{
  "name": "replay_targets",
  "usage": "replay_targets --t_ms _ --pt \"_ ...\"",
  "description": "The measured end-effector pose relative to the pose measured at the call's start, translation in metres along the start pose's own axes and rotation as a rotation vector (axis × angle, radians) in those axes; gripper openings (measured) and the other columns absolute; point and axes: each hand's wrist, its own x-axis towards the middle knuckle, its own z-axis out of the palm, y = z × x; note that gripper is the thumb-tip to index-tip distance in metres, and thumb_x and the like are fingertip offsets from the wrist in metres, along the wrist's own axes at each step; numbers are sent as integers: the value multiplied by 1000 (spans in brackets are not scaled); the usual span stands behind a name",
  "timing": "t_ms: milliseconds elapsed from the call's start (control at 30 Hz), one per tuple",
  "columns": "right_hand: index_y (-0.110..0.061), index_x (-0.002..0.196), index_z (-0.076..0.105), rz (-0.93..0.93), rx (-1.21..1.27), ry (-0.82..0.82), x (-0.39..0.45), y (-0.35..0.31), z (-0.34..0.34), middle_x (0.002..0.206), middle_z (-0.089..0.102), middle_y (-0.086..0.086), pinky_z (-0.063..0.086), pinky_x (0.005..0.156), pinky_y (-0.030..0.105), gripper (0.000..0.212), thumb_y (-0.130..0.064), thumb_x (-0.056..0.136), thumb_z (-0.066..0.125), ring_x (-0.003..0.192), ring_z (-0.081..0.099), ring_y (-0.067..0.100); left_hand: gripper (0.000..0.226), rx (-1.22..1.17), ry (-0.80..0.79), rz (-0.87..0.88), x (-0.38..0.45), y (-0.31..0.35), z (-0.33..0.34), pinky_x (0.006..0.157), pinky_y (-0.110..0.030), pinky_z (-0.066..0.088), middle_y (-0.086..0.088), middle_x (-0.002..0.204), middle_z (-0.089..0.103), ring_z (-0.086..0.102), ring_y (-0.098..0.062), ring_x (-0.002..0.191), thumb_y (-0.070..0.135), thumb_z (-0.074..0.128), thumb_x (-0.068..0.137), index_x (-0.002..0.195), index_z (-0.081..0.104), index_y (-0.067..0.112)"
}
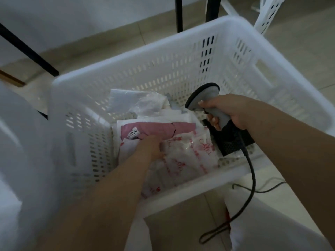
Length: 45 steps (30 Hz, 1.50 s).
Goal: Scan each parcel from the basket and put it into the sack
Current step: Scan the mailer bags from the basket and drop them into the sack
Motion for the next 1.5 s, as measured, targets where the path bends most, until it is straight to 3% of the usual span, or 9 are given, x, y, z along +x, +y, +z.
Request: replay_targets --t_ms 367,533,700,833,933,1033,1233,1433,1500 --pt "-7 108 58 -262 343 219 -92 10 -29 64 54 7 41 40 22 30 -19 85 73 43 51 15 13 153 710 96 -120 40 -104 64 -28 35 -3 89 68 64 -27 83 23 52 93 103 60 26" --pt "-7 78 59 -341 501 218 -145 10 -18 53 52 6 46 43 25 15 -14 85 70 33 48 15 32 -10 834 187 -181 37 -128 69 -33 48 -8 91 72 67 -33 85 13 53 87 116 64 22" --pt "-12 76 58 -305 551 103 -171 25 -13 54 44 1 37 43 20 25 -30 88 70 34 38 12 39 -464 800 207 -229 27 -132 76 -23 42 -8 102 68 62 -23 92 32 50 81 109 66 10" --pt "-12 82 56 -343 525 127 -174 28 -9 58 43 1 36 40 21 26 -32 87 71 38 38 13 45 -713 853 163 -244 31 -144 74 -28 44 -2 86 63 58 -18 82 64 56 78 73 62 20" --pt "-4 95 60 -395 480 138 -177 27 -1 59 47 5 37 45 24 28 -27 86 74 43 40 16 31 -650 866 90 -246 36 -153 70 -17 40 2 92 59 54 -12 86 36 81 76 83 58 16" --pt "3 106 61 -410 430 142 -177 24 3 66 57 10 39 45 23 34 -21 85 75 45 43 15 27 -726 856 73 -244 37 -160 60 -25 49 -5 96 56 56 -19 77 3 71 77 84 48 15" --pt "4 103 58 -431 492 263 -162 20 4 64 54 11 42 41 22 40 -15 78 82 44 45 16 30 -1005 799 88 -247 44 -172 33 -22 38 -1 89 58 50 -14 48 -4 64 82 92 43 15" --pt "6 82 64 -425 543 155 -156 20 5 58 66 9 44 44 26 19 -8 81 77 35 46 10 35 -1229 766 13 -241 45 -171 64 -33 53 -6 111 60 63 -18 78 3 66 85 115 50 9" --pt "3 78 63 -425 547 145 -157 20 6 61 65 9 44 45 26 18 -8 82 76 36 45 10 8 -1214 708 -4 -235 42 -168 76 -46 56 -15 98 65 64 -27 80 5 61 88 96 61 3"
